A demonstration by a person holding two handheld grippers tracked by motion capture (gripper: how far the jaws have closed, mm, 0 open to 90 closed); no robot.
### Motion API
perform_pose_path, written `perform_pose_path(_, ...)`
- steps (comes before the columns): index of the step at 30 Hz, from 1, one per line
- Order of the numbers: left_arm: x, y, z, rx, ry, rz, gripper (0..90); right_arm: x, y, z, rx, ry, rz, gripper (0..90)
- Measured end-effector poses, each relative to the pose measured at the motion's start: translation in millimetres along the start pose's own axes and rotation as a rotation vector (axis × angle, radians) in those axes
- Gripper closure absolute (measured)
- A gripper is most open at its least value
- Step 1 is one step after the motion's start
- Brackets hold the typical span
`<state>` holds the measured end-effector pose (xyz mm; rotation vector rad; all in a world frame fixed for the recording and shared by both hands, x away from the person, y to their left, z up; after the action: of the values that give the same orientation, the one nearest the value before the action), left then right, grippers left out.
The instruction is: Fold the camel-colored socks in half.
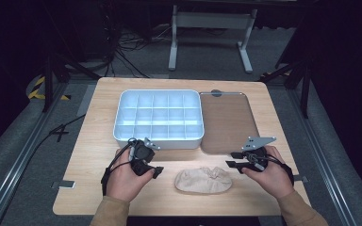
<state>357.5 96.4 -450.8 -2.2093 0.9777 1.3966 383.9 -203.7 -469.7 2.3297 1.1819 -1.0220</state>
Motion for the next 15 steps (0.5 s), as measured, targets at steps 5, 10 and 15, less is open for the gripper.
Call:
perform_pose_path(5,-10.9,15.7,-8.5,0.038,0.054,0.108,46.1,-2.6,-1.6,-0.7,0.009,0.024,-0.005,58.8)
perform_pose_path(10,-10.5,19.1,-6.1,0.041,0.039,0.086,46.8,-5.4,-3.2,-0.5,0.012,0.042,-0.015,57.7)
perform_pose_path(15,-8.6,31.0,-20.8,0.036,0.065,0.122,47.7,-3.9,-4.9,1.7,0.011,0.043,-0.026,57.7)
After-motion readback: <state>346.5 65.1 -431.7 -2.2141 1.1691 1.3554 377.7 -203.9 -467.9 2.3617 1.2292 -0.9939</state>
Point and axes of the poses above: each handheld gripper's, and its own axes: x roughly forward along the jaws, z roughly out of its underside, y roughly to its right, the point moved 7 cm from there along x, roughly forward along the jaws
